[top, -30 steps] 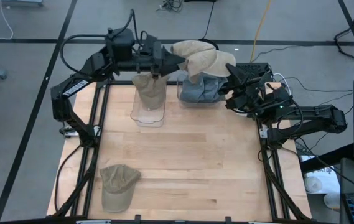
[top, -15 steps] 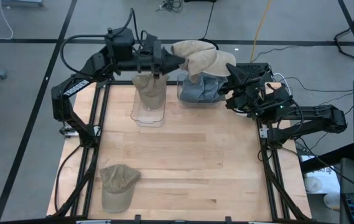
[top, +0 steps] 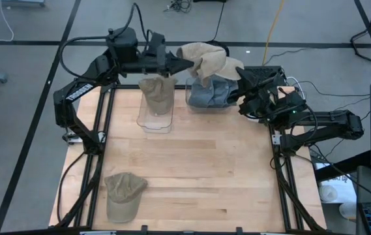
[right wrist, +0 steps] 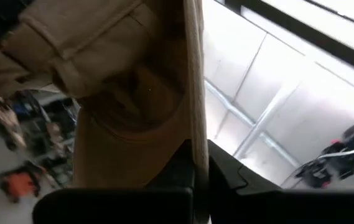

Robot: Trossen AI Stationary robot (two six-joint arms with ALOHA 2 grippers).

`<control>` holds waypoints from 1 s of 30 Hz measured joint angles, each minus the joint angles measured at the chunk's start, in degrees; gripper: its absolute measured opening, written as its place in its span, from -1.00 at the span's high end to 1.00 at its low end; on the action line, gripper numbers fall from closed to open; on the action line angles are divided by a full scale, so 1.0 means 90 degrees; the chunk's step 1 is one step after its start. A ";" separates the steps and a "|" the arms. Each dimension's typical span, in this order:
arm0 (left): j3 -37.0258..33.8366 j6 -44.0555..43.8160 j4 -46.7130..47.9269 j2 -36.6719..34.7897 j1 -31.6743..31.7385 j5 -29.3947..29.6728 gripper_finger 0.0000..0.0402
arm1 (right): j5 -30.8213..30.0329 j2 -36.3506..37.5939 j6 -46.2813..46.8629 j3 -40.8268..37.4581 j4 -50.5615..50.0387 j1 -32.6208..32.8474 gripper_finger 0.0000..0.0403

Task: Pick & Place hat
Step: Put the right brown cap into the left transparent bin

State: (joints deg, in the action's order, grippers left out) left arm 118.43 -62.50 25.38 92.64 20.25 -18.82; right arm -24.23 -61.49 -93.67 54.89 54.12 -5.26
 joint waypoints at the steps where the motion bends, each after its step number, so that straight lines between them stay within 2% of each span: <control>1: 0.0000 0.0125 -0.0101 -0.0011 0.0003 -0.0085 0.88 | 0.0002 0.0000 0.0246 0.0000 -0.0050 0.0000 0.98; 7: 0.0000 0.0418 -0.0500 -0.0249 0.0304 -0.0604 0.88 | -0.0172 0.0002 0.1654 0.0000 -0.0656 0.0139 0.98; 11: -0.0012 0.0424 -0.0708 -0.0510 0.0654 -0.1027 0.88 | -0.0477 0.0002 0.2920 0.0014 -0.1771 0.0310 0.98; 17: -0.0041 0.0648 0.0024 -0.0778 0.1133 -0.1642 0.88 | -0.0344 -0.0050 0.5420 0.0041 -0.3119 0.0676 0.93; 19: -0.0041 0.0746 0.0268 -0.0854 0.1258 -0.1847 0.88 | 0.0055 -0.0054 0.6239 0.0035 -0.3396 0.0720 0.86; 23: 0.0036 0.0821 0.0056 -0.0971 0.1408 -0.2071 0.88 | 0.0537 -0.0174 0.7530 -0.0034 -0.3820 0.0879 0.64; 30: -0.0006 0.0706 0.0050 -0.0843 0.1546 -0.2853 0.88 | 0.0498 -0.0176 0.9193 -0.0011 -0.3992 0.0973 0.08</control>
State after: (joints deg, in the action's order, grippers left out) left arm 118.38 -56.15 25.83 85.06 34.16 -44.50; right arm -19.75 -63.08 -10.93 54.80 18.19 3.50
